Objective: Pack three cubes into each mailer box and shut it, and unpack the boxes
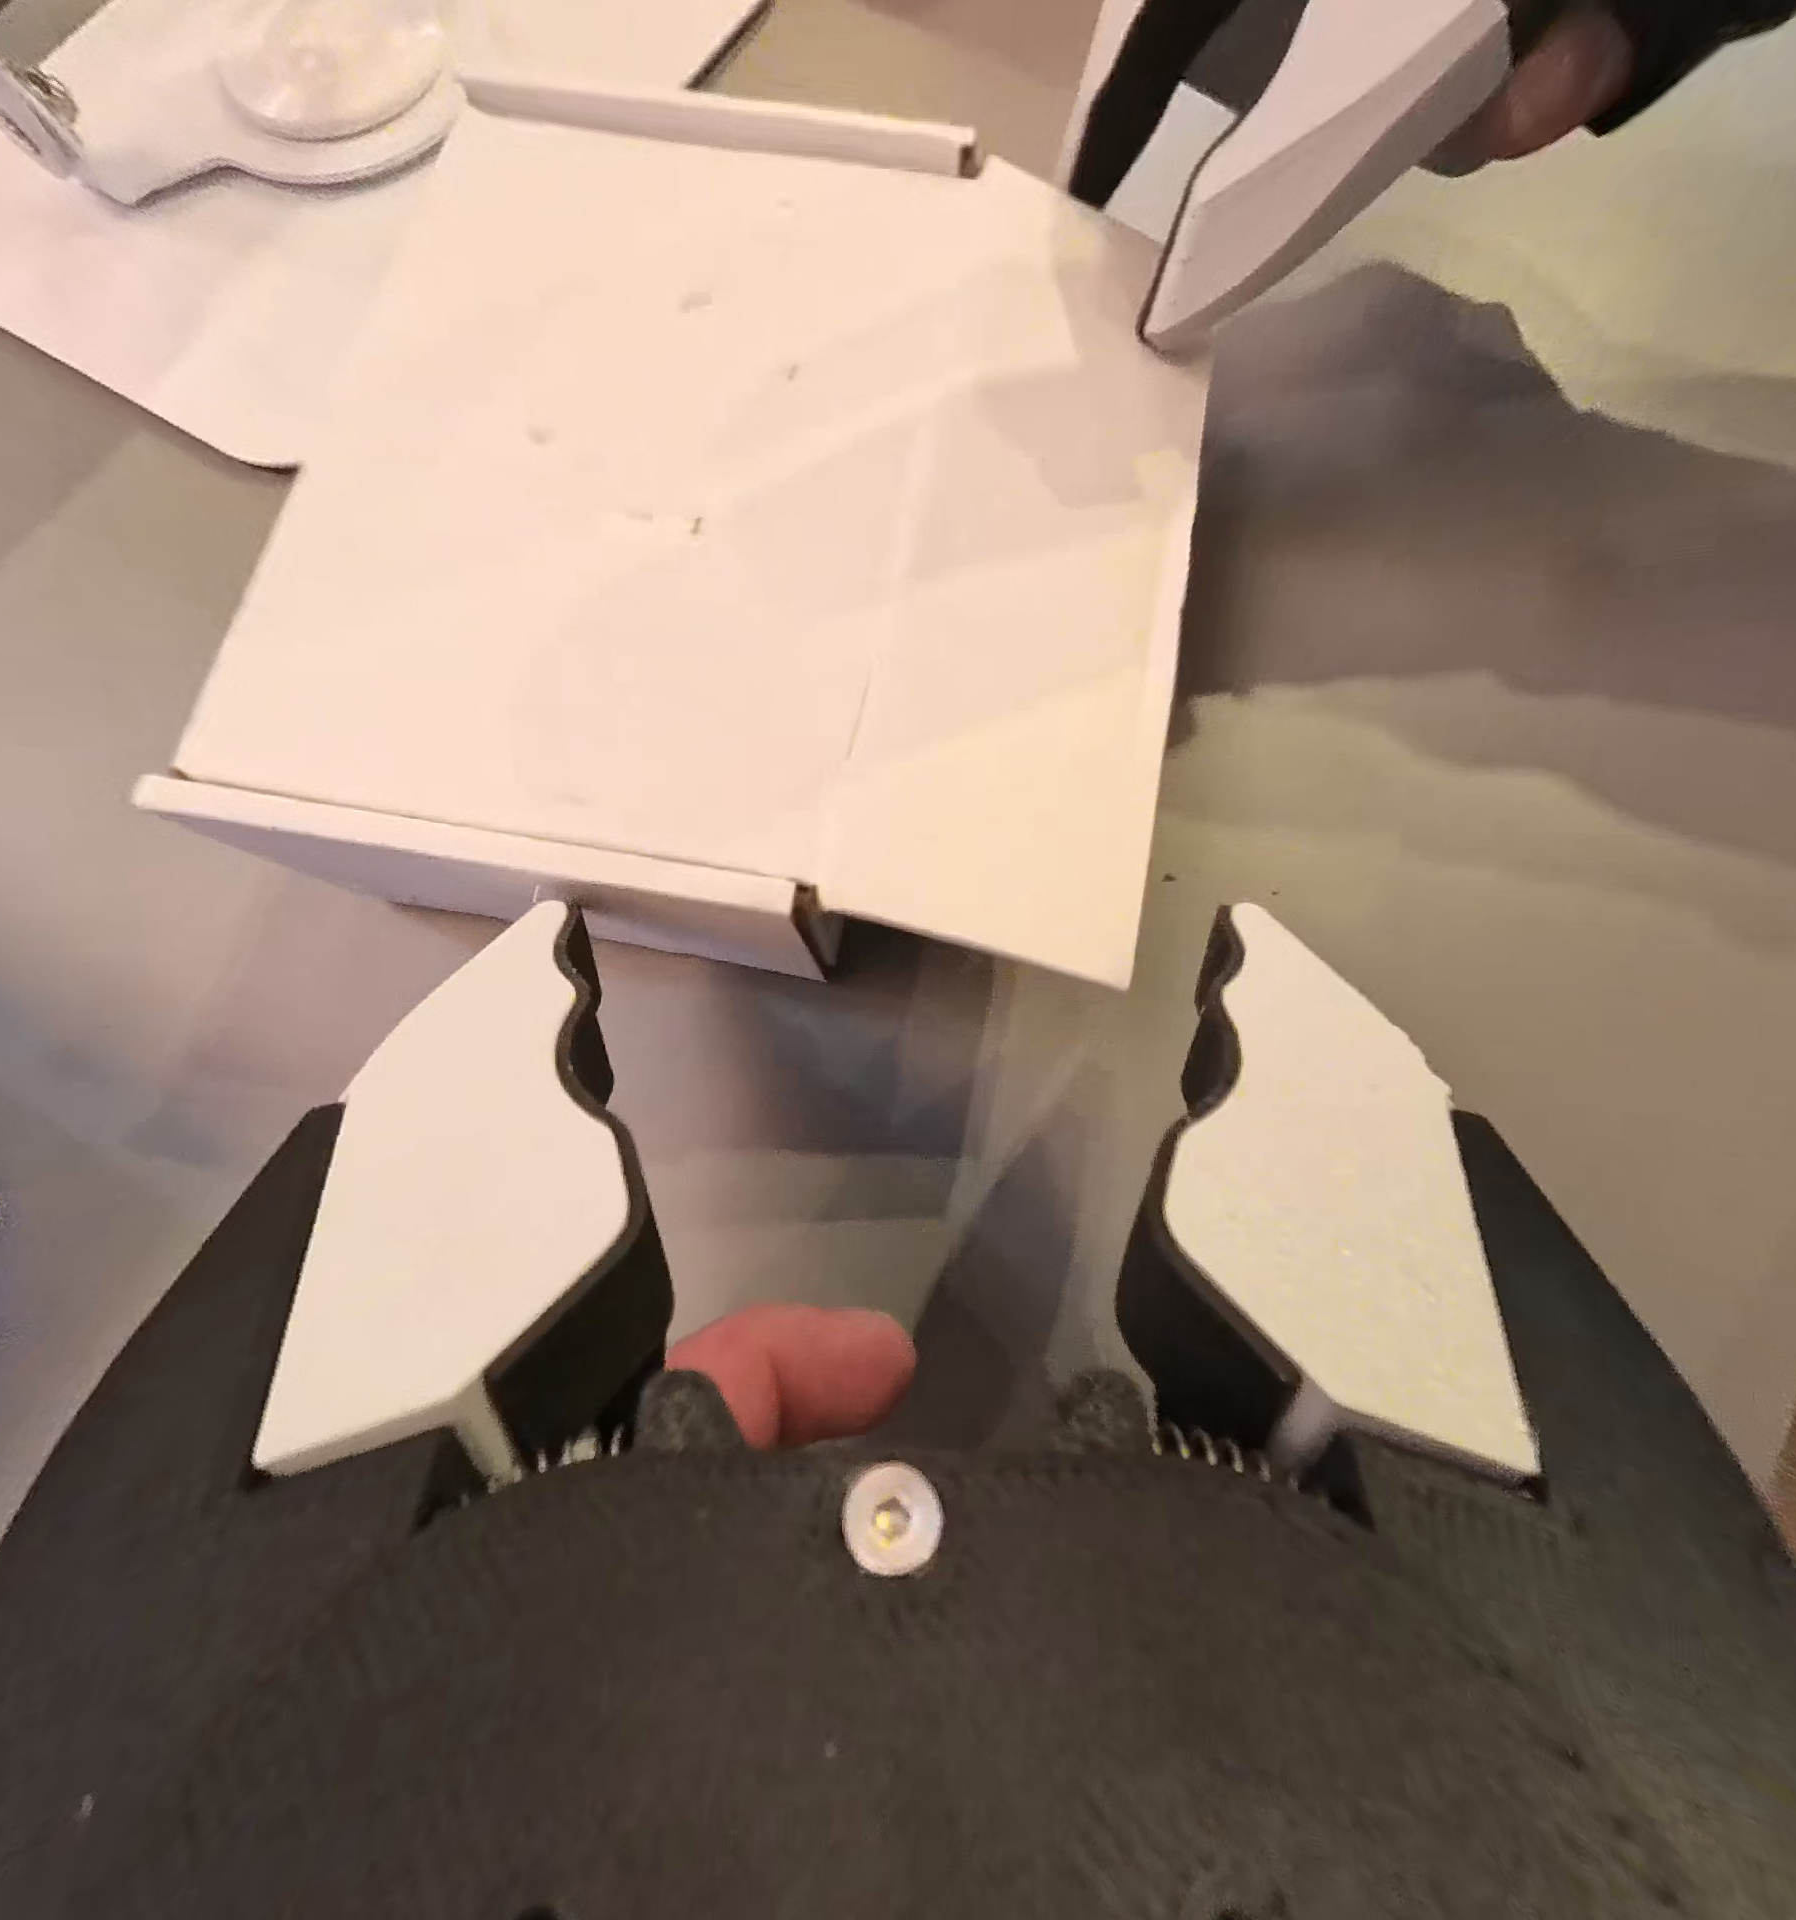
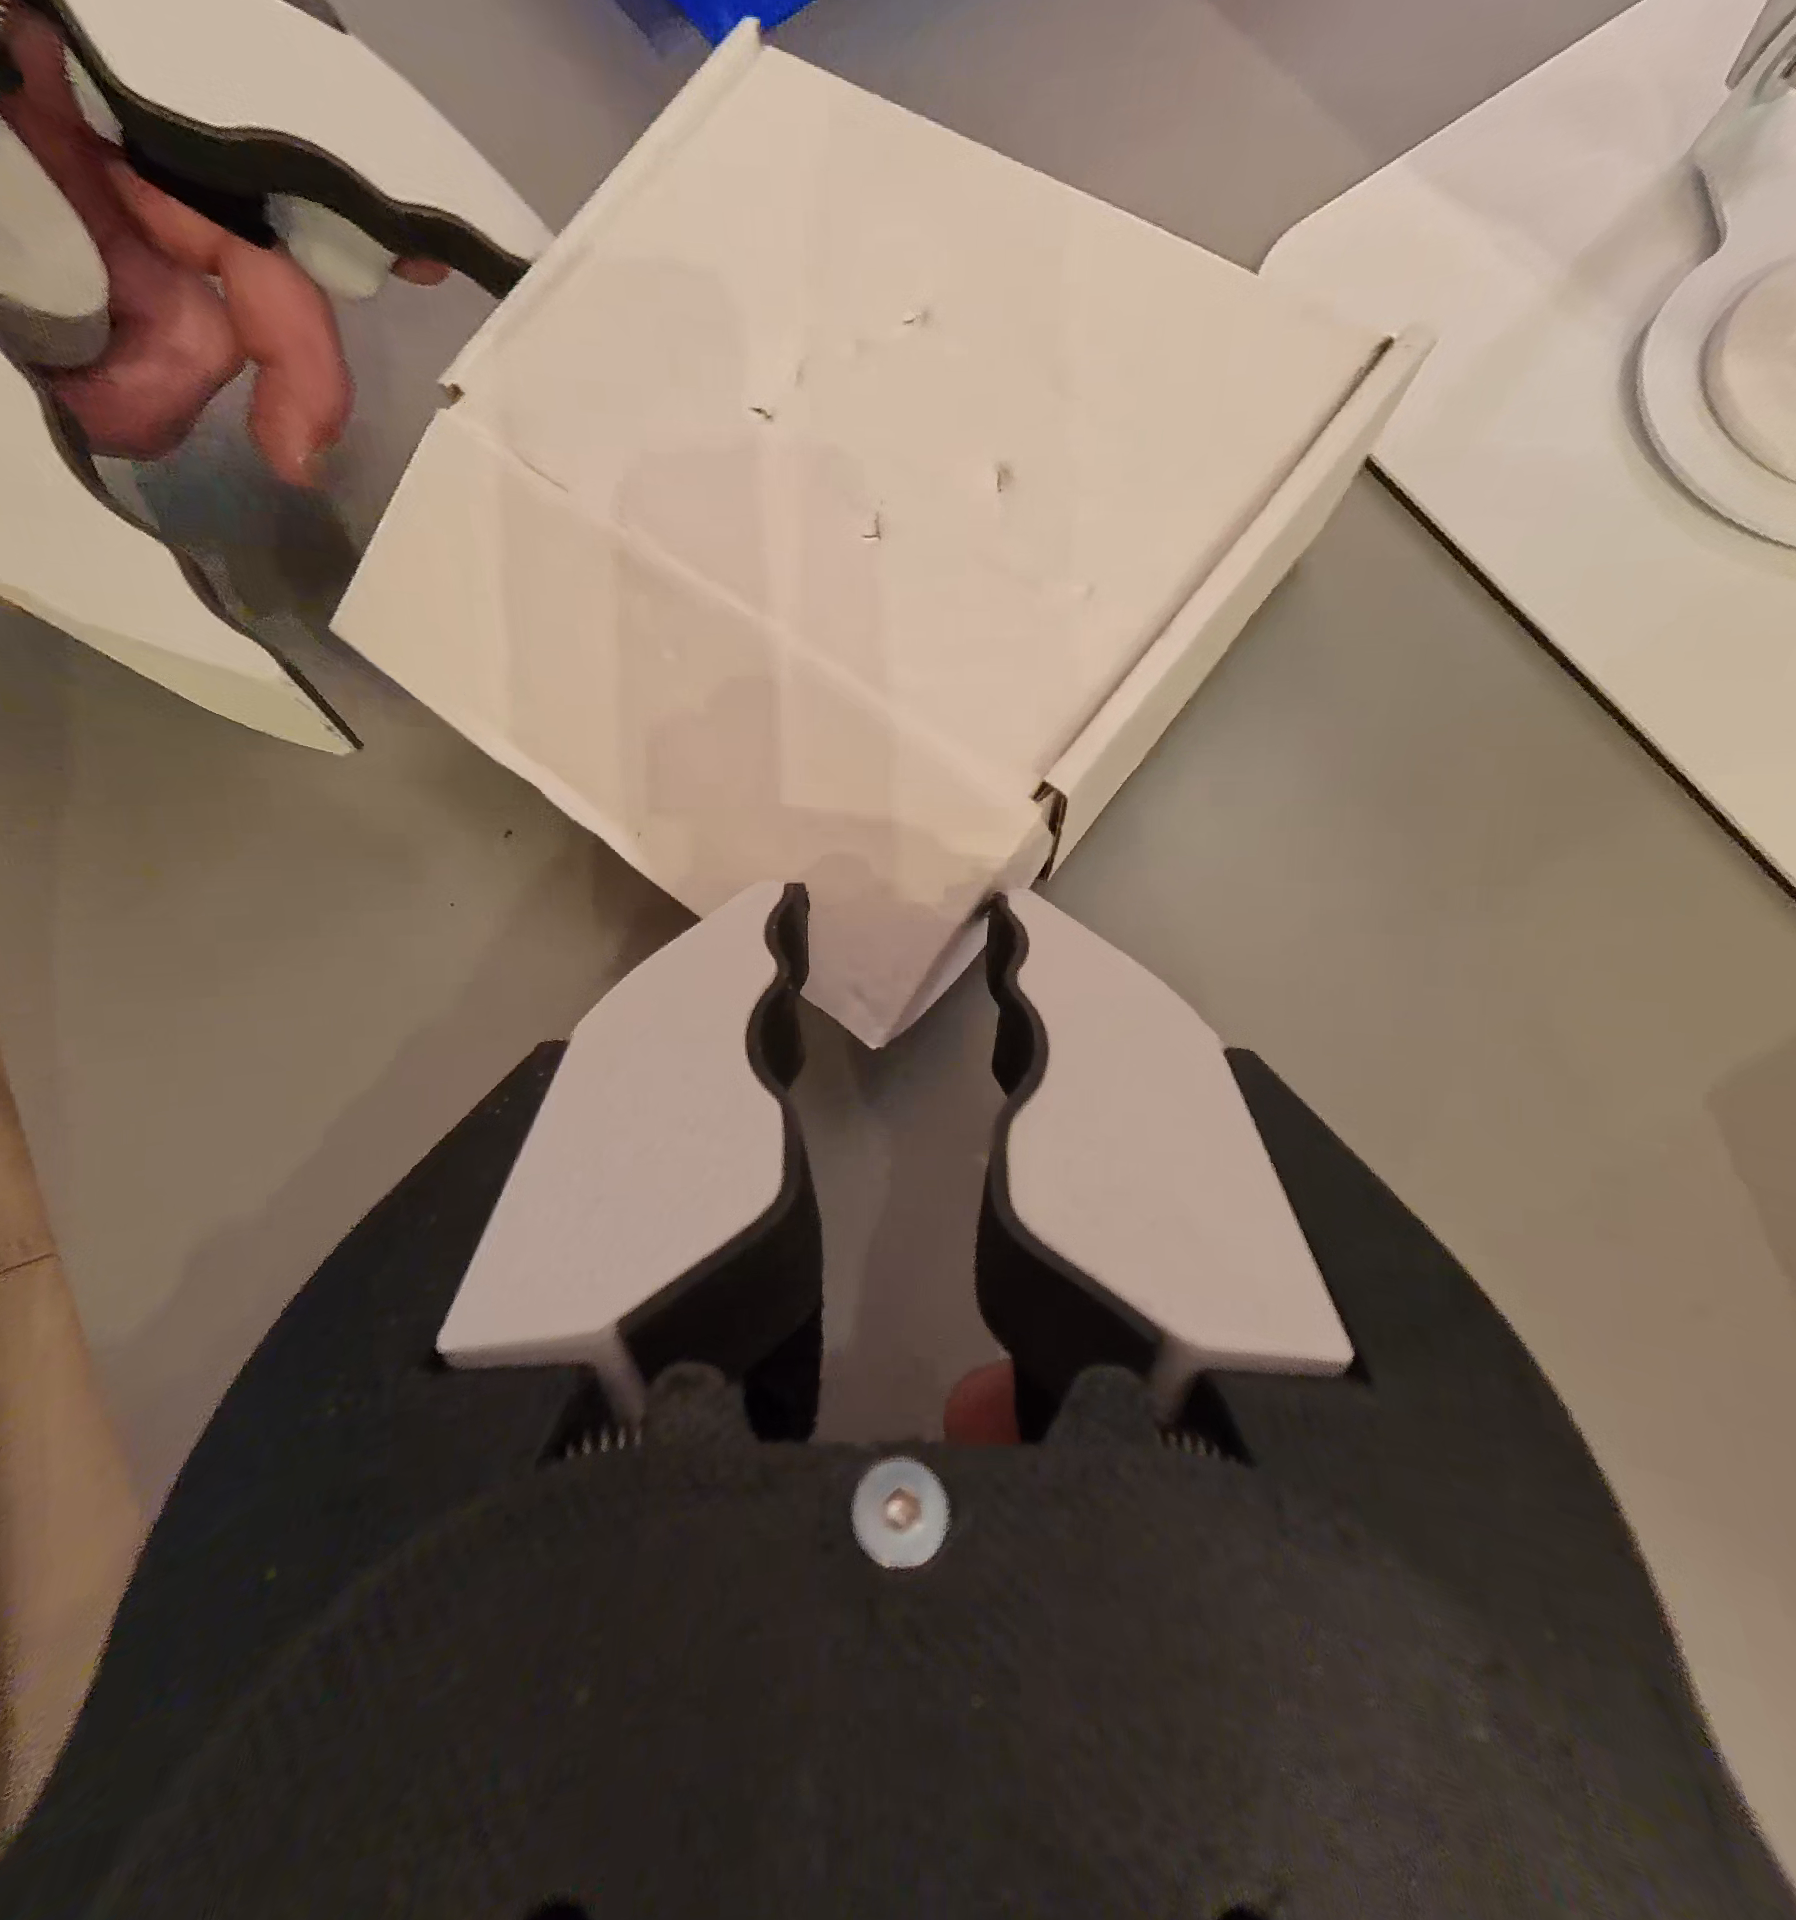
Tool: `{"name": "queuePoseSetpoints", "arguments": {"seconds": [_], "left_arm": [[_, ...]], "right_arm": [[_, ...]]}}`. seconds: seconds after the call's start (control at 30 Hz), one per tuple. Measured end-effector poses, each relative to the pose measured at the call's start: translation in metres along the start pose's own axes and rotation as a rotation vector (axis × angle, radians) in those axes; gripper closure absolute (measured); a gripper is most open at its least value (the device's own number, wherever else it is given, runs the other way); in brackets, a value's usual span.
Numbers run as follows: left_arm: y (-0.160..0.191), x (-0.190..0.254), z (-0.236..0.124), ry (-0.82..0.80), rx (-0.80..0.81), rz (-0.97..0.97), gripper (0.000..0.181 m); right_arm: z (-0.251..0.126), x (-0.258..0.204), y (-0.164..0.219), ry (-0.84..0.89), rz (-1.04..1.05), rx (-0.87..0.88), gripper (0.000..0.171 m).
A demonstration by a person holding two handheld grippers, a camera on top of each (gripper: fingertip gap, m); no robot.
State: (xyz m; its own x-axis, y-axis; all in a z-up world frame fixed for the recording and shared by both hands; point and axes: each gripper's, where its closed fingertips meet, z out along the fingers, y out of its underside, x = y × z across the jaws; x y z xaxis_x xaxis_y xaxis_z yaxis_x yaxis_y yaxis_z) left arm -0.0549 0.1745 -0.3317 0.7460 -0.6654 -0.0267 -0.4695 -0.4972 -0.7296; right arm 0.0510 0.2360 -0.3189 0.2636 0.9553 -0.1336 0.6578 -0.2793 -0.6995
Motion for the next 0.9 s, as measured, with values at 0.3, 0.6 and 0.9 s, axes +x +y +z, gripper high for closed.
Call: {"name": "queuePoseSetpoints", "arguments": {"seconds": [0.3,0.6,0.9], "left_arm": [[0.022,-0.007,-0.001,-0.392,-0.028,-0.093,0.077],[0.013,-0.009,-0.005,-0.661,-0.041,-0.036,0.129],[0.013,-0.008,0.002,-0.600,-0.056,-0.049,0.155]], "right_arm": [[-0.002,0.002,0.000,-0.008,0.005,0.006,0.141],[0.001,0.001,0.002,-0.025,0.006,0.010,0.144],[0.004,0.000,-0.001,-0.019,0.005,0.000,0.144]]}}
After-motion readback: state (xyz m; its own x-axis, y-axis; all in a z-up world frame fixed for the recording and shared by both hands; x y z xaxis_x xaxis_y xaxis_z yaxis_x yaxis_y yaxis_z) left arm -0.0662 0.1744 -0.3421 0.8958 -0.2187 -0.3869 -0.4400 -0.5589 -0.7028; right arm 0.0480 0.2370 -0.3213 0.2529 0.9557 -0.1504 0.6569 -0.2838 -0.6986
